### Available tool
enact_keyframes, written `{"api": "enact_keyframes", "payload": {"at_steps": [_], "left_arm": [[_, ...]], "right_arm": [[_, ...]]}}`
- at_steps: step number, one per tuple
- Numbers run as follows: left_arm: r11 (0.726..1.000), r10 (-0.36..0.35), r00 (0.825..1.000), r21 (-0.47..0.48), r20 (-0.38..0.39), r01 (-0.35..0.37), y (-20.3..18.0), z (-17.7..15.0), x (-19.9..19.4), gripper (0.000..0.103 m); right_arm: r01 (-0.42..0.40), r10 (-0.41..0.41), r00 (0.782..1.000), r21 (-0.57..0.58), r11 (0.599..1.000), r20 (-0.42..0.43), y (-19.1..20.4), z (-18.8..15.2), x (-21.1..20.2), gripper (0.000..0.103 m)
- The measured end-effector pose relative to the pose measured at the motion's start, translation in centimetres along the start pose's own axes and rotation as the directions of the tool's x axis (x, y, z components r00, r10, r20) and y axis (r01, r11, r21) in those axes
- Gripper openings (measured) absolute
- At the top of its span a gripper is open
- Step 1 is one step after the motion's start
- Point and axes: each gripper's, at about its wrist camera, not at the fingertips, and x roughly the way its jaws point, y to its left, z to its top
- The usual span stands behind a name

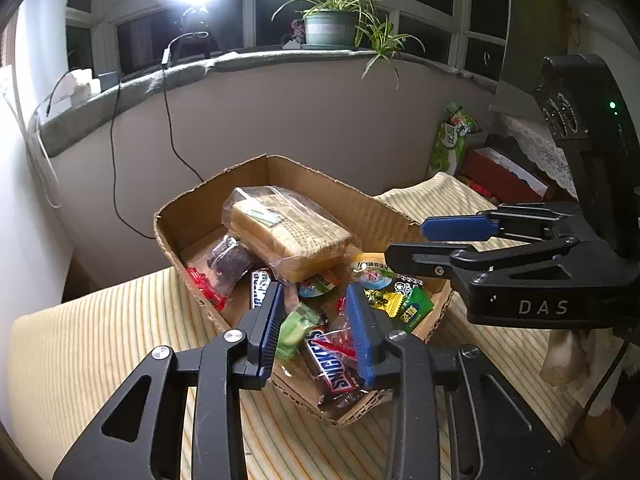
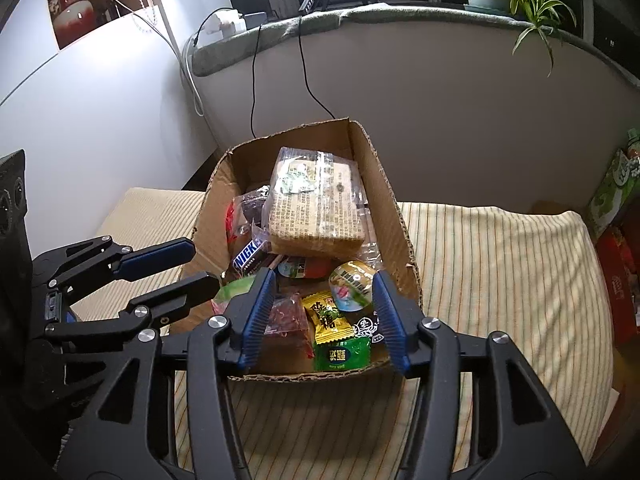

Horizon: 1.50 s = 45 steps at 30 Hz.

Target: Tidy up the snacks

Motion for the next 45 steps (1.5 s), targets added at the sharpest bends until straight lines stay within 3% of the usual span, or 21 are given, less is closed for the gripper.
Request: {"api": "enact_keyframes", "payload": {"at_steps": [5,7,11,14,20,22,23,28,32,40,45], "left_arm": [[1.0,0.004,1.0,-0.006,0.015,-0.004,-0.1,-0.1,-1.1,0.031],[1.0,0.005,1.0,-0.01,0.021,-0.005,0.0,-0.2,-1.6,0.04],[1.0,0.015,0.999,-0.021,0.037,-0.014,-0.1,-0.6,-3.0,0.043],[0.999,0.023,0.999,-0.031,0.048,-0.021,-0.2,-1.0,-4.1,0.052],[0.997,0.047,0.997,-0.067,0.066,-0.042,0.1,-2.1,-6.2,0.064],[0.995,0.068,0.995,-0.074,0.07,-0.063,0.0,-2.5,-7.0,0.069],[0.995,0.073,0.995,-0.078,0.074,-0.067,0.0,-2.8,-7.3,0.071],[0.989,0.091,0.992,-0.126,0.088,-0.079,0.3,-4.3,-9.0,0.08],[0.981,0.137,0.988,-0.147,0.075,-0.125,0.2,-6.0,-9.7,0.081],[0.969,0.2,0.977,-0.162,0.075,-0.186,0.2,-7.5,-11.4,0.082],[0.968,0.201,0.977,-0.169,0.075,-0.186,0.1,-7.7,-11.4,0.082]], "right_arm": [[0.014,-0.014,1.0,-0.006,1.0,0.018,0.3,-0.2,-1.1,0.062],[0.02,-0.02,1.0,-0.01,1.0,0.024,0.5,-0.4,-1.6,0.062],[0.022,-0.022,0.999,-0.011,1.0,0.036,1.0,-0.8,-2.5,0.063],[0.025,-0.024,0.998,-0.012,1.0,0.054,1.5,-1.3,-3.5,0.076],[0.043,-0.04,0.995,-0.03,0.999,0.089,2.7,-2.3,-5.4,0.078],[0.057,-0.053,0.994,-0.038,0.998,0.098,3.1,-2.9,-6.1,0.082],[0.062,-0.057,0.993,-0.041,0.997,0.103,3.3,-3.2,-6.5,0.089],[0.084,-0.076,0.988,-0.055,0.995,0.138,4.2,-4.9,-8.0,0.091],[0.078,-0.072,0.987,-0.036,0.996,0.146,4.6,-6.6,-8.4,0.097],[0.103,-0.098,0.987,-0.031,0.994,0.13,5.1,-8.6,-8.4,0.097],[0.099,-0.095,0.986,-0.023,0.995,0.136,5.2,-8.9,-8.8,0.098]]}}
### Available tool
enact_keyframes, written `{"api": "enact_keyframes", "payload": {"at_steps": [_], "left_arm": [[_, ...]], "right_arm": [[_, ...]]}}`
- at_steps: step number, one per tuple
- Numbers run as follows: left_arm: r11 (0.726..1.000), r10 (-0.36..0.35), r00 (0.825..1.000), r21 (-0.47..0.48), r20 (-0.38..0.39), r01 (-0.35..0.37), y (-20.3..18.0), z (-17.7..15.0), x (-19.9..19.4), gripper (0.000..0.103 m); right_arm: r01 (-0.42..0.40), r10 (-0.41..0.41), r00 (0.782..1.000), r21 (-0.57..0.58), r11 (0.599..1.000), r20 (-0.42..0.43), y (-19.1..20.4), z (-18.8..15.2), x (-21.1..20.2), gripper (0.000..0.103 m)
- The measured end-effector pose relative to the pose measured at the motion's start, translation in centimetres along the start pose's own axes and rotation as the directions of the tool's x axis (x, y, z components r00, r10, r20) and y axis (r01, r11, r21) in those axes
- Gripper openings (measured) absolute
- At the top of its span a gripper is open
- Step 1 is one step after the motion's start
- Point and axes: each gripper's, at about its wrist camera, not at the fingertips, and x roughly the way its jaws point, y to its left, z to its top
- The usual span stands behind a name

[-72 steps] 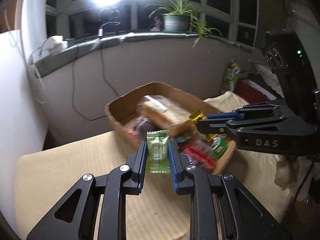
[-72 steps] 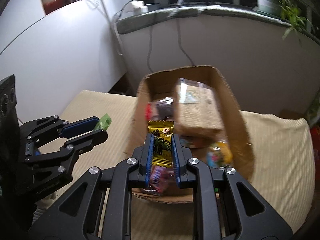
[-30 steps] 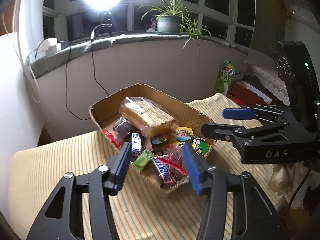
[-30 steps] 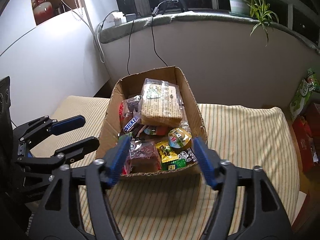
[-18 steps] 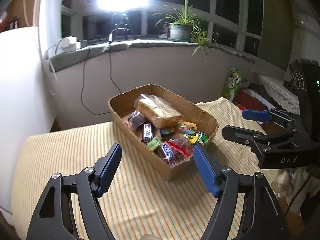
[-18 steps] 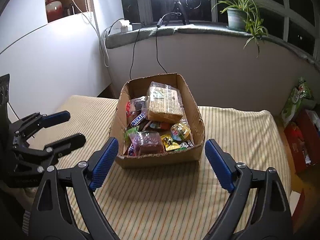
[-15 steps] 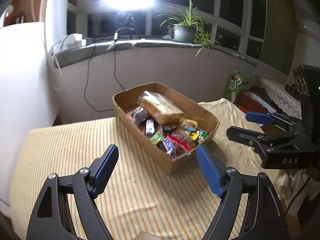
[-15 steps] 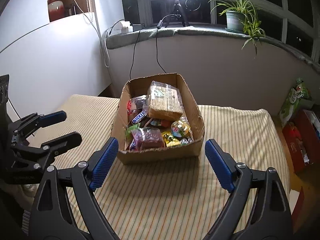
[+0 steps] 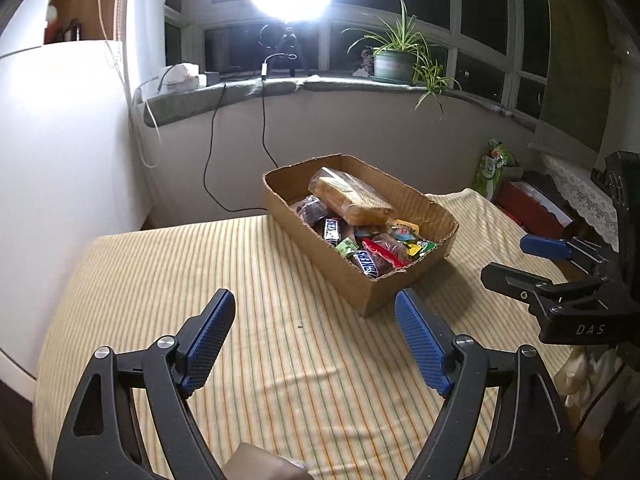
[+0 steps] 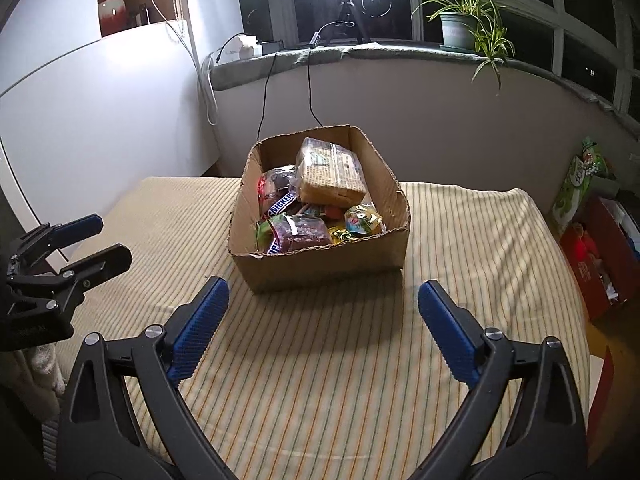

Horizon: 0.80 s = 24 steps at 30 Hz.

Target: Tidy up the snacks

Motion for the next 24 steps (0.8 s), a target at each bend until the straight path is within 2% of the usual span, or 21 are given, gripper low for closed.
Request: {"api": "enact_keyframes", "payload": {"at_steps": [24], "left_arm": [[1.0,-0.002,1.0,-0.001,0.016,0.002,0.06,-0.12,-0.32,0.082]], "right_arm": [[0.023,-0.023,1.0,0.009,1.0,-0.019,-0.33,-0.19,0.65,0.098]]}}
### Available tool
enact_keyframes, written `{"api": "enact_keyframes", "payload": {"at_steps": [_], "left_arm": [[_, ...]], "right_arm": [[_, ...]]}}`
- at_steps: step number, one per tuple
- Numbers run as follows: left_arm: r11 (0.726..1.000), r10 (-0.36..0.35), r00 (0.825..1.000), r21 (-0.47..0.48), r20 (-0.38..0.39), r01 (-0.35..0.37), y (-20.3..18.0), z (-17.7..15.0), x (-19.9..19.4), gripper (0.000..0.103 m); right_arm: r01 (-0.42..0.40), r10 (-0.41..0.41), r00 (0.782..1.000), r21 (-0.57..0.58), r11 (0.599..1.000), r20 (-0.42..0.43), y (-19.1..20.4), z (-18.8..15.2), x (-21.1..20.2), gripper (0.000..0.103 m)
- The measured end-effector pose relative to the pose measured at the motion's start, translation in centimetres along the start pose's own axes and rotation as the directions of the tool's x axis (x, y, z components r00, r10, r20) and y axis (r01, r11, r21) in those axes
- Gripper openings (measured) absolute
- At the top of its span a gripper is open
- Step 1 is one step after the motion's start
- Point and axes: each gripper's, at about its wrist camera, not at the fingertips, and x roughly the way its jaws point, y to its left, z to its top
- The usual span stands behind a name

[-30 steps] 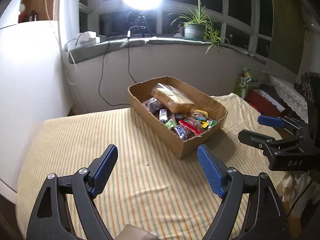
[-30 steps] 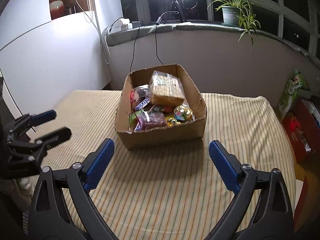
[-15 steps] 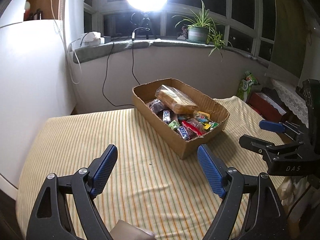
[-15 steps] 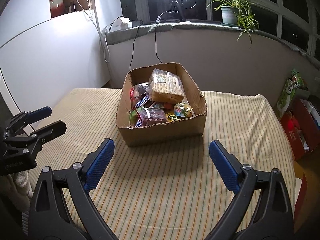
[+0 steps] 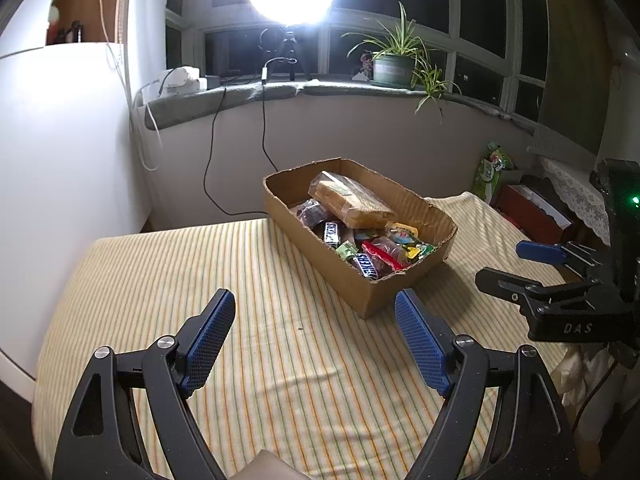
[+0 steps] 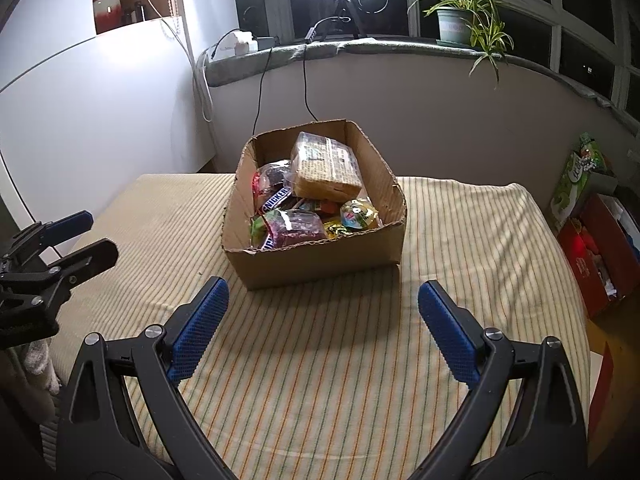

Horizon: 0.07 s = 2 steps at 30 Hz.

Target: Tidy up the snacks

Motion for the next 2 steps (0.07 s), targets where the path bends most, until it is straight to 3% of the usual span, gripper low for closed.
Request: {"api": "enact_keyframes", "payload": {"at_steps": [2], "left_arm": [[1.0,-0.001,1.0,-0.009,-0.005,0.001,0.28,-0.07,0.11,0.082]], "right_arm": [[0.011,-0.011,1.0,0.009,1.0,0.0,-0.4,0.01,0.18,0.098]]}}
